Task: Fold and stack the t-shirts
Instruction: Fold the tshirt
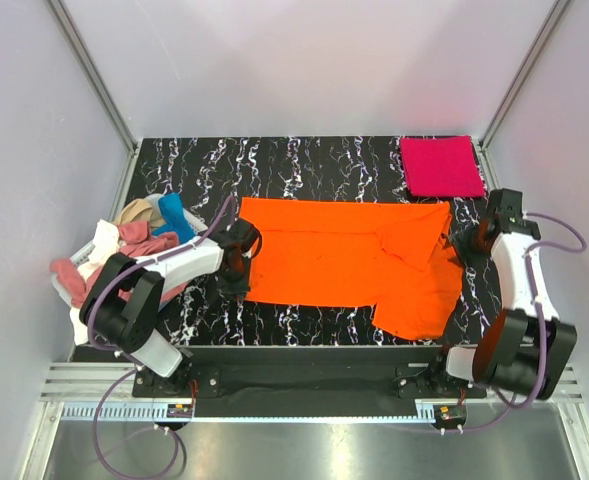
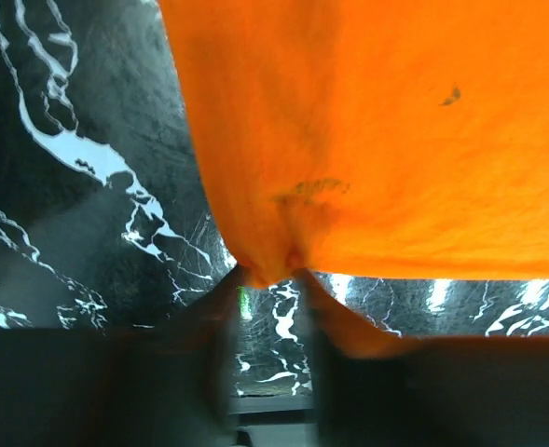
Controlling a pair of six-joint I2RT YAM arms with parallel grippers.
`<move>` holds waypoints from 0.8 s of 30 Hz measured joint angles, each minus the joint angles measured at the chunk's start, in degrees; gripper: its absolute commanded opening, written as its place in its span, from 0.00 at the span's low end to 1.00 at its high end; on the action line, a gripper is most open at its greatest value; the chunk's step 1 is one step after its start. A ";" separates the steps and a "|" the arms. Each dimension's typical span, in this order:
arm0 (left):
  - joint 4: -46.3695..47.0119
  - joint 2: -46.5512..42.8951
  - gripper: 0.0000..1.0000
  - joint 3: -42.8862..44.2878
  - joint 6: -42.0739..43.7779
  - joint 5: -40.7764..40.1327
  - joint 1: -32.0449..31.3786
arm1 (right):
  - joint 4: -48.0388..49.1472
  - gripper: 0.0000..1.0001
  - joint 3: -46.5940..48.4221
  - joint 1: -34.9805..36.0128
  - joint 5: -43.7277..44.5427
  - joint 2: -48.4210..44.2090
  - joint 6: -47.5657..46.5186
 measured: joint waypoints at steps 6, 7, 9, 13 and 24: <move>-0.17 0.37 0.00 0.61 0.61 0.70 -0.07 | -9.46 0.41 -3.54 -0.48 7.96 -8.37 5.62; -0.24 0.28 0.00 0.63 0.81 0.72 -0.13 | -10.82 0.41 -4.04 -0.57 9.03 -8.79 6.10; -0.81 0.09 0.00 0.85 1.42 0.92 -0.46 | -11.91 0.39 -5.07 -0.76 10.01 -8.92 6.36; -4.04 -1.73 0.00 3.45 3.23 0.94 -0.87 | -13.18 0.38 -8.61 -0.76 10.84 -8.74 6.80; -5.57 -7.41 0.00 8.63 7.19 3.34 -0.94 | -9.49 0.37 -9.68 -0.81 14.62 2.03 7.10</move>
